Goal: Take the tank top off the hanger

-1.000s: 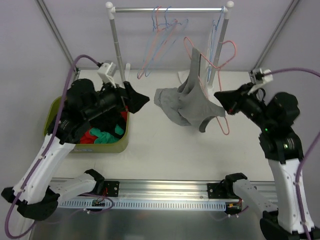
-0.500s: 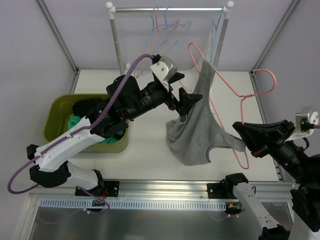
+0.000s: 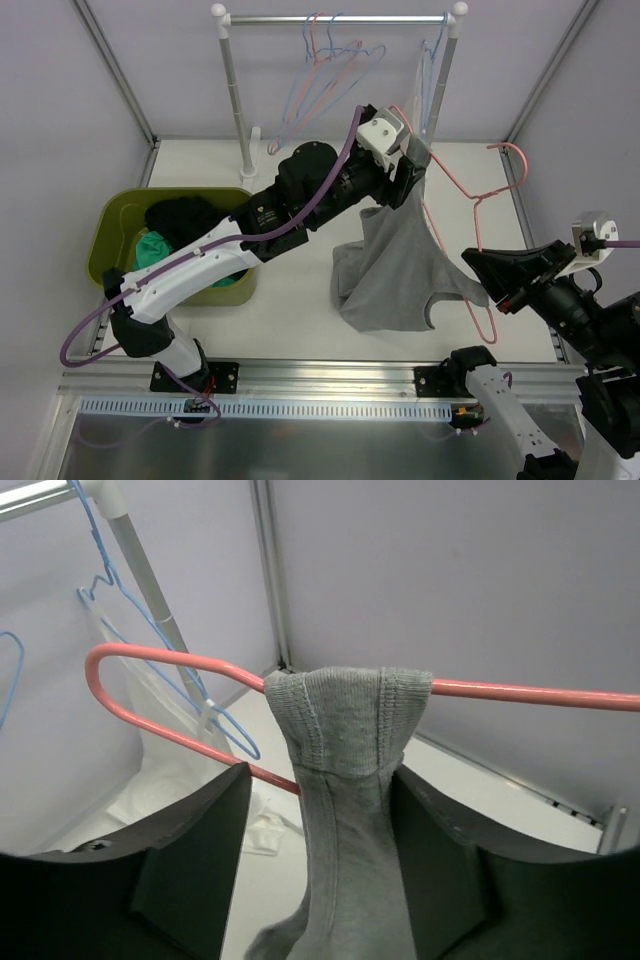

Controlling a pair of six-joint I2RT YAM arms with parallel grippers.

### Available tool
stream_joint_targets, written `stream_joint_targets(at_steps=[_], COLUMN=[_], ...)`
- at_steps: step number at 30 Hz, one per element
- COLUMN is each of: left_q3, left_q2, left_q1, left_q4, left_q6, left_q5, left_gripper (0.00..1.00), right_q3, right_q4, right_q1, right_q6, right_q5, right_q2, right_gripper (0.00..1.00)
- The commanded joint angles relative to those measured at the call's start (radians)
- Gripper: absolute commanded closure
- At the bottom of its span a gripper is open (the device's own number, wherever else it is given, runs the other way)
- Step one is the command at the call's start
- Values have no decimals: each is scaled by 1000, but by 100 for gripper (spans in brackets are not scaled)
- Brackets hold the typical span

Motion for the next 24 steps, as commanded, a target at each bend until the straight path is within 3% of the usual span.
stream_joint_targets(at_steps=[1, 3, 4, 5, 6, 7, 12, 24], left_q3=[28, 22, 20, 14, 13, 7, -1, -43], left_q2=[-14, -19, -26, -31, -39, -40, -40, -79], left_q1=[11, 13, 13, 13, 13, 13, 14, 14], left_q4=[50, 50, 50, 52, 53, 52, 56, 61], left_q6=[12, 12, 11, 11, 11, 14, 20, 8], left_q5=[-42, -42, -44, -41, -38, -33, -30, -12], left_gripper=[45, 54, 53, 52, 41, 41, 62, 63], right_q3=[-3, -6, -9, -12, -15, -17, -28, -35], right_q4=[53, 53, 53, 53, 53, 55, 72, 72], right_q1=[-4, -6, -4, -4, -4, -4, -4, -4], right_q6=[-14, -40, -43, -43, -45, -45, -40, -52], right_q5=[25, 26, 28, 29, 29, 28, 17, 31], right_q2=[3, 4, 4, 7, 9, 10, 14, 29], right_gripper=[100, 100, 100, 100, 100, 100, 100, 100])
